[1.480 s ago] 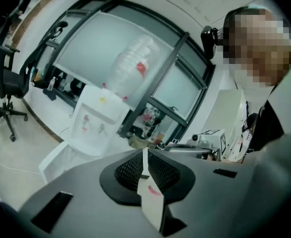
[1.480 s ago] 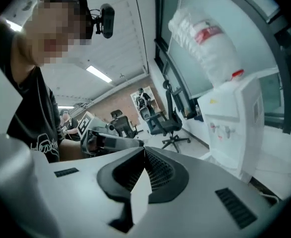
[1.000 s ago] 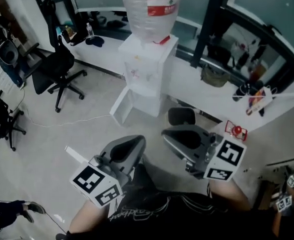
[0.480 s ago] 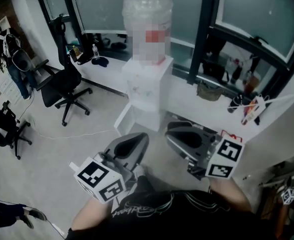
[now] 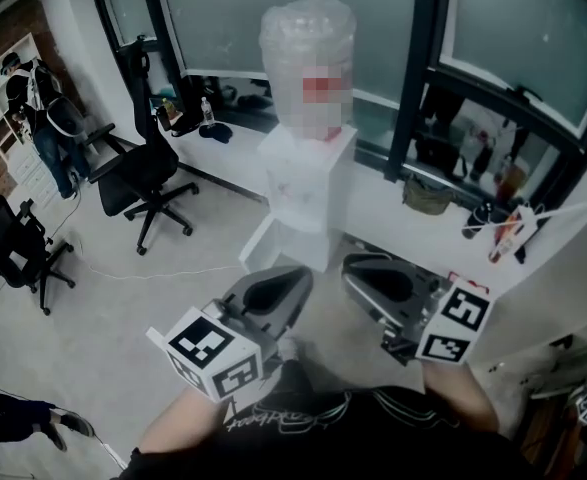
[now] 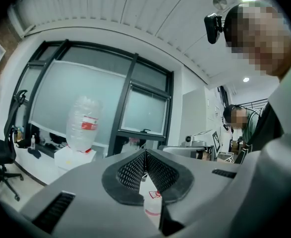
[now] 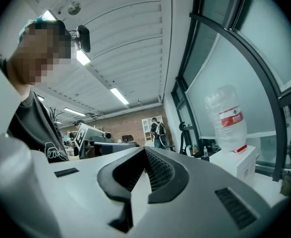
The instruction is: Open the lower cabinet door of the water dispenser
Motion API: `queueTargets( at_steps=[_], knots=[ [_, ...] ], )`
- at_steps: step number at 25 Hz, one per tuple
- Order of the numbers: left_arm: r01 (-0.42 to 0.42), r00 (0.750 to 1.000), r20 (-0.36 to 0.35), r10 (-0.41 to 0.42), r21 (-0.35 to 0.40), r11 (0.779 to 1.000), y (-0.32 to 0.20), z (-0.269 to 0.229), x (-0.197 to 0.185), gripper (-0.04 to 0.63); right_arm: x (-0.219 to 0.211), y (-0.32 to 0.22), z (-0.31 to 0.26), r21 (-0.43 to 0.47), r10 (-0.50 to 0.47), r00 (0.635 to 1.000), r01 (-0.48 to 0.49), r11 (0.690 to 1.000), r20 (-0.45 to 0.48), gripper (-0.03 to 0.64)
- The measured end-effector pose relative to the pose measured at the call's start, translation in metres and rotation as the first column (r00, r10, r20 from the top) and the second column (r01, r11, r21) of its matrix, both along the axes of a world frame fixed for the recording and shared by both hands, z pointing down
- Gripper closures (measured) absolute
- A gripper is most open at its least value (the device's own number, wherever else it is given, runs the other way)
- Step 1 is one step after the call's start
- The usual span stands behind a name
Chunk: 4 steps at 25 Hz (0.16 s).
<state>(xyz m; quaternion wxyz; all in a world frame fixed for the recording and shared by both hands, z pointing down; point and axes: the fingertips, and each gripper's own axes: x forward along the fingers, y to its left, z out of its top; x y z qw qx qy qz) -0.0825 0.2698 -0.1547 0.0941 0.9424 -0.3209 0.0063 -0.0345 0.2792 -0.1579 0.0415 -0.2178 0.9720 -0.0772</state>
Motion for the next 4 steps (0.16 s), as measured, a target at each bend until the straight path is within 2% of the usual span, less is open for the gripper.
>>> queueTargets(
  at_steps=[4],
  knots=[
    [-0.001, 1.0, 0.005, 0.001, 0.011, 1.0, 0.0027, -0.0025, 0.002, 0.592, 0.0006, 0.0014, -0.001, 0.007, 0.001, 1.0, -0.001, 1.0, 0.001, 0.603]
  ],
)
